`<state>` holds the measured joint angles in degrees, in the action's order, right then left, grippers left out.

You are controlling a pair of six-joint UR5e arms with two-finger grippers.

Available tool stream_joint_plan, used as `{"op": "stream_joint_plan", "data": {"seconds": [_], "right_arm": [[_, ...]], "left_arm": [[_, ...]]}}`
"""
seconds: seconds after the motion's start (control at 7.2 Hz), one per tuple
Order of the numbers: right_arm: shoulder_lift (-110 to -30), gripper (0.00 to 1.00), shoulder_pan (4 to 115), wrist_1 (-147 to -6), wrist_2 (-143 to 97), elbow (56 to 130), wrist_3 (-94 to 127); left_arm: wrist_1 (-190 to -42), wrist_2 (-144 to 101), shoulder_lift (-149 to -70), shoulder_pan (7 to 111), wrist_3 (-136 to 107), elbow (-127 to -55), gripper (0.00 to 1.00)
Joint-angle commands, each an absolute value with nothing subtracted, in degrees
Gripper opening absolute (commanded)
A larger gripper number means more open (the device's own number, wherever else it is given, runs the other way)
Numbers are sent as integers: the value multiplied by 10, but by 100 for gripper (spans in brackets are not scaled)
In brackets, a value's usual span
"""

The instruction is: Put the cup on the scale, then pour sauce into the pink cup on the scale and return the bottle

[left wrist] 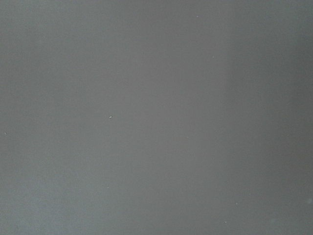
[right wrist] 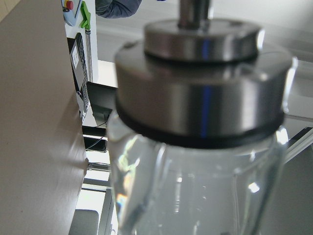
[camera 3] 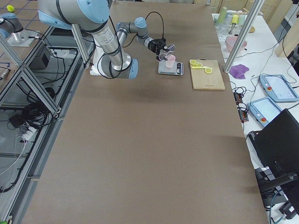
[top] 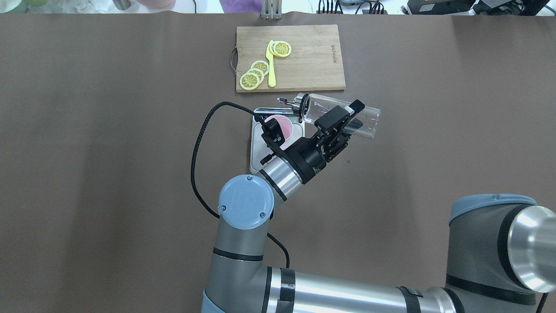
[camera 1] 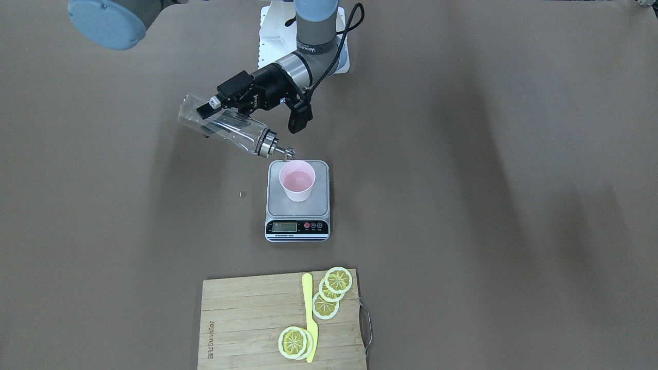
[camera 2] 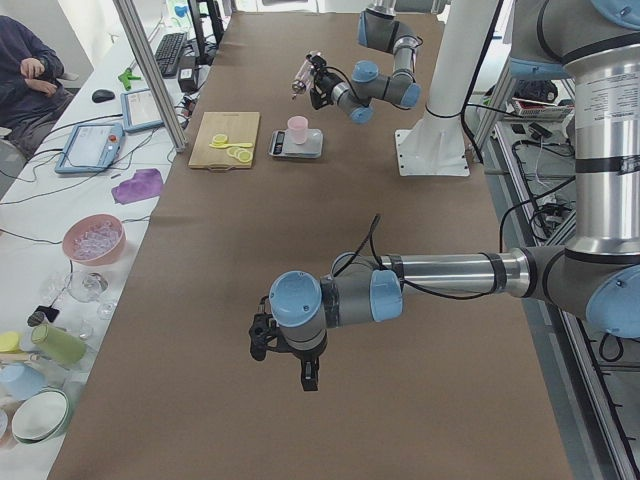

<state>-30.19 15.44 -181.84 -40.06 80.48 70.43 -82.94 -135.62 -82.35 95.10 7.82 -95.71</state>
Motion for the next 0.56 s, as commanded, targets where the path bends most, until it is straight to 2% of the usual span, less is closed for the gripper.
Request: {"op": "stream_joint_plan", "data": {"seconds": [0.0, 0.42], "right_arm": [[-337, 0, 157, -1784, -397, 865, 702], [-402, 0, 161, -1733, -386, 973, 686]], "left_arm": [[-837, -1355, -824, 951, 78, -957, 98], [-840, -1355, -824, 951, 79, -957, 98]]}}
